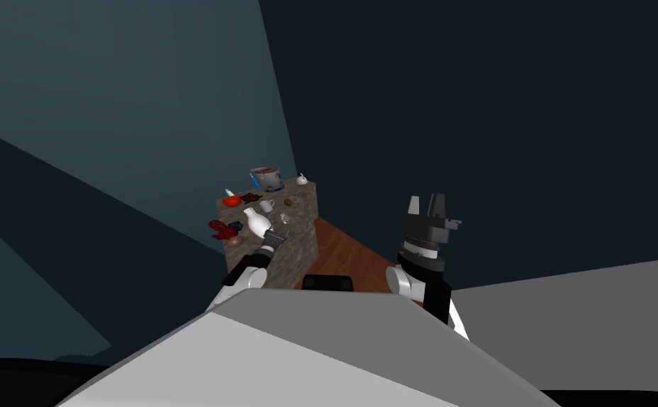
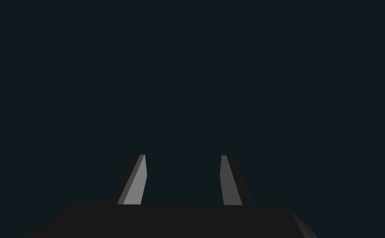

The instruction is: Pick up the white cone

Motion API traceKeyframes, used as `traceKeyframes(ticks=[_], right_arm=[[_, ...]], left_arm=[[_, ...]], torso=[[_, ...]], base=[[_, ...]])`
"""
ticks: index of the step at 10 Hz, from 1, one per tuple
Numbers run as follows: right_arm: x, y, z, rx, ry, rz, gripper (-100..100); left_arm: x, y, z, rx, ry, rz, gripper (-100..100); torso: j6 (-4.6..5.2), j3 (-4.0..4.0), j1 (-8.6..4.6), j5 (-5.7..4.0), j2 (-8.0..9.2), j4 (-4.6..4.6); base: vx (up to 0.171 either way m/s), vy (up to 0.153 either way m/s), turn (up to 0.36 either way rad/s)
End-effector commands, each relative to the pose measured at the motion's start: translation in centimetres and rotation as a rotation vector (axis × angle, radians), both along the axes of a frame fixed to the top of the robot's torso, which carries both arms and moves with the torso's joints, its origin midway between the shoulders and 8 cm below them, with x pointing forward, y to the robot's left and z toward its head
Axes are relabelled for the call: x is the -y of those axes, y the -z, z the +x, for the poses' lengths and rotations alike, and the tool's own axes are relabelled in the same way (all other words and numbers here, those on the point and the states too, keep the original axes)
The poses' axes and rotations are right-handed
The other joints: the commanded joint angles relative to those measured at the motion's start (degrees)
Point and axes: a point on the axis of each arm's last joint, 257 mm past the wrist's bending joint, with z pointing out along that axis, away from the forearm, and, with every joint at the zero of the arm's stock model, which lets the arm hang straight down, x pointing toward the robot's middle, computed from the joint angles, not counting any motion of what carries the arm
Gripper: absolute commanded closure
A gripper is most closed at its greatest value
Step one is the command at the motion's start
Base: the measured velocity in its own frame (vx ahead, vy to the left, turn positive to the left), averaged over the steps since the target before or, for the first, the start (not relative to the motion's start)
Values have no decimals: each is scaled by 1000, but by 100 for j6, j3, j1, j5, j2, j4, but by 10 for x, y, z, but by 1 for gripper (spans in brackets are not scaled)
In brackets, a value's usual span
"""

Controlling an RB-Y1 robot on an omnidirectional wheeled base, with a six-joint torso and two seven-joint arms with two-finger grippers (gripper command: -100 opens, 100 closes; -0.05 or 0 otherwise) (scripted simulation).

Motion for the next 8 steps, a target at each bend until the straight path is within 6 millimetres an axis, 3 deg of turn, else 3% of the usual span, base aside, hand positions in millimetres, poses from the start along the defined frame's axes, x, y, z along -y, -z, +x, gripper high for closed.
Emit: traceKeyframes(ticks=[1, 7, 8], right_arm=[[0, 0, 0, 0, 0, 0, 0], [0, 0, 0, 0, 0, 0, 0], [0, 0, 0, 0, 0, 0, 0]], left_arm=[[3, 7, 2, -26, 4, -47, -100], [12, 15, 9, -72, 21, -141, -100], [12, 16, 9, -75, 22, -145, 0]], torso=[[0, 0, 0, 0, 0, 0], [1, -5, 0, -1, -8, -2], [1, 3, -3, -1, 8, 0]], base=[[98, 28, 49], [90, 23, 35], [9, 2, -1]])
